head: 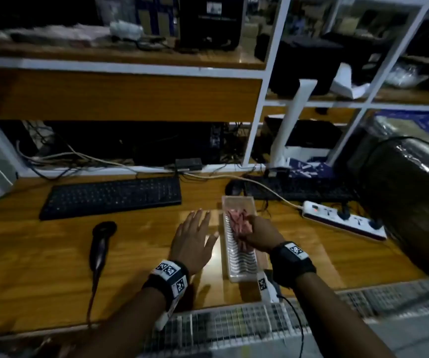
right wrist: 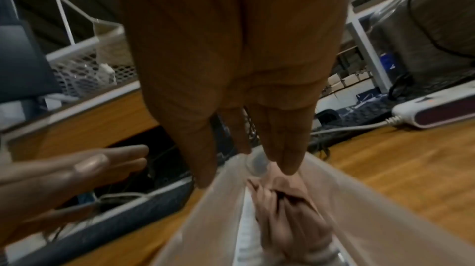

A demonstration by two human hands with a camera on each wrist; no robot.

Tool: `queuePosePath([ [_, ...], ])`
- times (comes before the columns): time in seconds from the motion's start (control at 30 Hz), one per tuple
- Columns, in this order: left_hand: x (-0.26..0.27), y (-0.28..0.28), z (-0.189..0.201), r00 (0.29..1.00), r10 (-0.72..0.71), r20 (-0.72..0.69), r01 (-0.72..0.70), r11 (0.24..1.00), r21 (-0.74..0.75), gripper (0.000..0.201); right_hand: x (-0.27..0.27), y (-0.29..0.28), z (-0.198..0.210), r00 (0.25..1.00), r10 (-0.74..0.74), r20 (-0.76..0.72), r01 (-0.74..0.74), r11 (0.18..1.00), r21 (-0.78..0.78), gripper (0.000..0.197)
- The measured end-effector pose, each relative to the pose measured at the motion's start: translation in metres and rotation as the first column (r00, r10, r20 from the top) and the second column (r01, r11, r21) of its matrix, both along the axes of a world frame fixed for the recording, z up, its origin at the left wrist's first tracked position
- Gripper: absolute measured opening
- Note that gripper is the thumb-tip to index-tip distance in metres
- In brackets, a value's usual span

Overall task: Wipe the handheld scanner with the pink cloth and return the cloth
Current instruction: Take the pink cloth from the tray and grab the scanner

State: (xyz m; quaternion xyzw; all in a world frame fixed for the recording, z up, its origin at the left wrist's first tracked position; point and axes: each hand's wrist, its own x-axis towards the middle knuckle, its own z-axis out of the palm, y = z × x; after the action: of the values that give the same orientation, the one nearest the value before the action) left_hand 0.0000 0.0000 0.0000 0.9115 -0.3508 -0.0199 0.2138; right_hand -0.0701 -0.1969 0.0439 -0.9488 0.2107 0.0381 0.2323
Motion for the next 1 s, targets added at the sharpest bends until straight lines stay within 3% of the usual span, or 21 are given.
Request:
queuePosePath([
  [0.13,-0.003,-0.001,-0.023,0.997,0.014,-0.075,-0.012,1.000,0.025,0.072,0.002,0.009,-0.028,0.991,0.082,-0.107,-0.084,0.996,-0.008,0.036],
  [0.27,-0.007,-0.004,-0.034,0.995,0.021,-0.102,-0.025,0.999,-0.038,0.065,0.009,0.013,-0.051,0.973,0.071,-0.221,-0.061,0.997,0.052,0.046],
  [0.37,-0.008,-0.006,-0.035,0.991,0.015,-0.131,-0.028,0.994,-0.102,0.061,0.012,0.014,-0.059,0.975,0.035,-0.220,-0.032,0.999,0.016,0.053],
  [0.53,-0.016,-0.013,-0.028,0.992,0.002,-0.129,-0.032,0.972,-0.232,0.040,0.007,0.007,-0.045,0.996,-0.057,0.063,0.056,0.998,0.014,0.020],
  [0.63,-0.017,-0.016,-0.024,0.984,0.017,-0.175,-0.069,0.953,-0.296,0.032,-0.006,0.005,-0.028,0.910,-0.289,0.296,0.233,0.949,0.211,0.021],
  [0.7,-0.018,-0.018,-0.023,0.976,0.010,-0.216,-0.083,0.939,-0.334,0.032,-0.017,0.008,-0.016,0.824,-0.473,0.311,0.259,0.804,0.536,0.029],
  [0.77,-0.019,-0.018,-0.019,0.960,0.002,-0.281,-0.115,0.916,-0.384,0.033,-0.025,0.012,-0.005,0.793,-0.570,0.216,0.177,0.555,0.813,0.037],
  [0.87,-0.020,-0.011,-0.009,0.908,0.001,-0.420,-0.213,0.863,-0.458,0.021,-0.032,0.020,0.004,0.849,-0.526,0.057,0.109,0.279,0.954,0.025],
  [0.97,-0.015,0.015,-0.009,0.897,0.068,-0.436,-0.280,0.852,-0.443,0.019,-0.036,0.036,0.010,0.886,-0.464,-0.015,0.004,-0.025,1.000,0.033],
  [1.0,-0.011,0.030,-0.009,0.895,0.113,-0.432,-0.312,0.851,-0.423,0.020,-0.036,0.043,0.010,0.890,-0.455,-0.029,-0.015,-0.092,0.996,0.036],
])
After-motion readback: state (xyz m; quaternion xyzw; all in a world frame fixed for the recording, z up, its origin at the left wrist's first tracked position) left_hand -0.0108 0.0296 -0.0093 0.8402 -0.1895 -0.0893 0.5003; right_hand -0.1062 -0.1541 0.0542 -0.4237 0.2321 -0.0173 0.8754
